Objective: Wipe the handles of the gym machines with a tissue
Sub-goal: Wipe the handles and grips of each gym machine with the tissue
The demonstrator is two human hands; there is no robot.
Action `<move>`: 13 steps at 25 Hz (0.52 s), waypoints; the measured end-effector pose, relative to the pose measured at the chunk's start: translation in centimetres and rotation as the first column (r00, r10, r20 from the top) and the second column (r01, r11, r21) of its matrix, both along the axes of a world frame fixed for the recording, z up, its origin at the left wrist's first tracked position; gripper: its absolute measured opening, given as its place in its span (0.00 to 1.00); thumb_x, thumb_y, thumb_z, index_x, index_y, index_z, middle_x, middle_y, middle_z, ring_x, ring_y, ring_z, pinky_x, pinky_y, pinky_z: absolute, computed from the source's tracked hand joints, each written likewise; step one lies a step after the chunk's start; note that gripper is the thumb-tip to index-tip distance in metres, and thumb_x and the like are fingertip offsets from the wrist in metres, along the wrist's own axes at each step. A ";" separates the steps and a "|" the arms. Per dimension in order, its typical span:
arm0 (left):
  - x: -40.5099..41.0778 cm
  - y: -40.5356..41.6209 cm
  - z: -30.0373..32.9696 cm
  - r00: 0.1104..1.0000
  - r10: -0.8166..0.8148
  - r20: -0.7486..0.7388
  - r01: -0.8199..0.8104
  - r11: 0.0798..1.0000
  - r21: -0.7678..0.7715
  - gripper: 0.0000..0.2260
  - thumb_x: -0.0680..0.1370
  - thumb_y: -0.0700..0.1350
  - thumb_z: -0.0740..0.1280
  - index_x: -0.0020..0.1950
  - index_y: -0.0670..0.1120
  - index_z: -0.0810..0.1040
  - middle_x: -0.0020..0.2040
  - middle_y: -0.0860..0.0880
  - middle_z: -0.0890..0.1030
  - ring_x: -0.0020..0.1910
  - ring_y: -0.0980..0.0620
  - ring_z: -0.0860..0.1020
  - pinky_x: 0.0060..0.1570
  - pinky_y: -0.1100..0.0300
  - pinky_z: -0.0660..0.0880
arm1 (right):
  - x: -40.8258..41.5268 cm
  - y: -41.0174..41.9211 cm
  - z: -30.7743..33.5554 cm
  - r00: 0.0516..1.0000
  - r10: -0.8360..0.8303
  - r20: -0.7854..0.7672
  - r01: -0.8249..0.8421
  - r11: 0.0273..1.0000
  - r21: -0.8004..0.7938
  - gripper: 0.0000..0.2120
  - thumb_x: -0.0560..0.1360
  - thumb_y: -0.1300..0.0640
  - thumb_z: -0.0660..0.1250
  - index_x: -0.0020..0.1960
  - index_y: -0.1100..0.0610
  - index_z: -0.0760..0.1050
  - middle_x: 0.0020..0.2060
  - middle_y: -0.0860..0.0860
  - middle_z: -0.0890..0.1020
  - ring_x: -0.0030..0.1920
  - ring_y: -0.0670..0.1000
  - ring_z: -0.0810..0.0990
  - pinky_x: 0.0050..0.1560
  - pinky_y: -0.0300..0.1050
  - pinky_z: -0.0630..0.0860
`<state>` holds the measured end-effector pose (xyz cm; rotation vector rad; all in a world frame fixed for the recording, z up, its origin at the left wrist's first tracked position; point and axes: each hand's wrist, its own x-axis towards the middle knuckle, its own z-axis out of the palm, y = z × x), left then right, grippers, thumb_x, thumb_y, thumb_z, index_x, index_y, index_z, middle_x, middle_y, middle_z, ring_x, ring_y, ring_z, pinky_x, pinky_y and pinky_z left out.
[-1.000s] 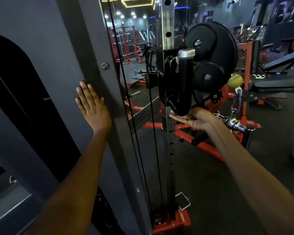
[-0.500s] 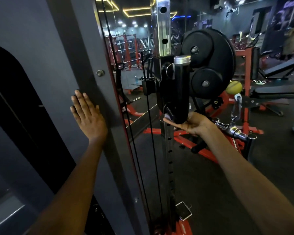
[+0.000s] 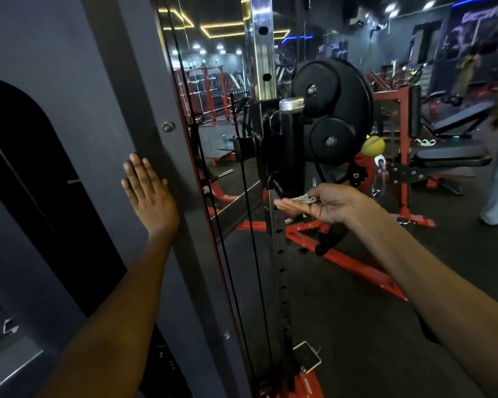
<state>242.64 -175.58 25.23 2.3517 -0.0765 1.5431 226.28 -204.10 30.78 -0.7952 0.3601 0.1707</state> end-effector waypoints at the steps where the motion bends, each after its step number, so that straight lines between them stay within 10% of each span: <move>1: -0.1 0.2 0.1 1.000 -0.010 -0.016 0.010 1.000 0.008 0.23 0.85 0.44 0.48 0.78 0.36 0.50 0.78 0.37 0.53 0.77 0.37 0.52 0.73 0.57 0.31 | -0.8 0.1 0.7 1.000 0.005 0.024 -0.004 1.000 -0.015 0.17 0.79 0.70 0.43 0.58 0.82 0.61 0.58 0.77 0.69 0.59 0.67 0.75 0.53 0.46 0.78; 6: -0.2 0.7 0.1 0.996 -0.069 -0.055 0.070 0.997 0.020 0.24 0.84 0.44 0.49 0.78 0.36 0.50 0.78 0.38 0.52 0.77 0.37 0.51 0.73 0.57 0.30 | -4.1 0.2 4.7 0.947 -0.113 0.302 0.225 0.902 -0.367 0.14 0.79 0.72 0.50 0.59 0.80 0.66 0.50 0.71 0.76 0.51 0.62 0.79 0.41 0.43 0.81; 10: -0.2 0.8 0.3 0.994 -0.087 -0.059 0.089 0.995 0.033 0.25 0.84 0.43 0.51 0.78 0.36 0.49 0.79 0.38 0.50 0.78 0.38 0.49 0.73 0.57 0.30 | -2.1 1.1 2.5 0.614 -0.094 0.784 0.790 0.051 -0.612 0.17 0.77 0.70 0.58 0.65 0.66 0.73 0.58 0.62 0.78 0.53 0.51 0.78 0.52 0.23 0.68; 13: -0.1 0.5 0.8 0.995 -0.083 -0.063 0.085 0.996 0.030 0.25 0.84 0.42 0.52 0.78 0.37 0.47 0.79 0.39 0.49 0.78 0.39 0.48 0.73 0.57 0.30 | -0.8 3.9 -4.6 0.595 -0.097 0.798 0.804 0.071 -0.591 0.23 0.78 0.70 0.57 0.72 0.60 0.64 0.61 0.58 0.77 0.60 0.52 0.76 0.61 0.29 0.69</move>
